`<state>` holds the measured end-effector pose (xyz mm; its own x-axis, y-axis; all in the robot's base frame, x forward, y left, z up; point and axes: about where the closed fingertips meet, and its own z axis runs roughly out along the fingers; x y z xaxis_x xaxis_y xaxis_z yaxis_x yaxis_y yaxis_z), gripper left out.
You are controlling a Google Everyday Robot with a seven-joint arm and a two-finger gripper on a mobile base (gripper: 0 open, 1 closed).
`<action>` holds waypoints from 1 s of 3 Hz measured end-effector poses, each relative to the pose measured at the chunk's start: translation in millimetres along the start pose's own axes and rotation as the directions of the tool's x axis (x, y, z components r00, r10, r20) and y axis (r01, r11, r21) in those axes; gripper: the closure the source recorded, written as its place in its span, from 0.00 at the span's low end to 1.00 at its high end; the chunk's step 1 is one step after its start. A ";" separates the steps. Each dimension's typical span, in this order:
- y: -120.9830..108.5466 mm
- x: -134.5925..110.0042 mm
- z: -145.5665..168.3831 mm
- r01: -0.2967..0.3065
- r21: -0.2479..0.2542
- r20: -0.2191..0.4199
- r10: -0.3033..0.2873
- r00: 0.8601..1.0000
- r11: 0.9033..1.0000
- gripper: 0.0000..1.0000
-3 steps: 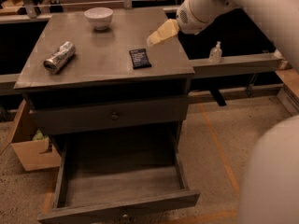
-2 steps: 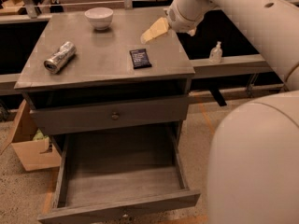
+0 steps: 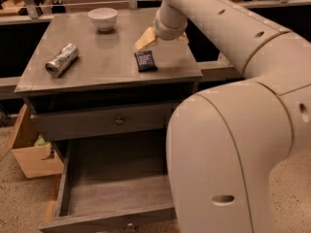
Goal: Place rxbar blueberry into middle drawer
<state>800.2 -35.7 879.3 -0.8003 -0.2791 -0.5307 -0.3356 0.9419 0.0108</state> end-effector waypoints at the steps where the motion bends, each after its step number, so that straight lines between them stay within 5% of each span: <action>1: 13.2 -6.1 26.5 0.004 0.014 -0.026 -0.003 1.000 1.000 0.00; 2: 25.4 -12.8 46.5 0.013 0.018 -0.048 -0.012 0.999 1.000 0.00; 3: 35.3 -12.3 59.6 0.009 0.016 -0.074 -0.008 0.997 1.000 0.18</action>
Offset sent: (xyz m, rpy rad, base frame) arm 0.0442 0.0546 -0.0375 -0.0520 0.0481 0.0057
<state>827.8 12.2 835.7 -0.8322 -0.2995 -0.4666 -0.3348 0.9423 -0.0076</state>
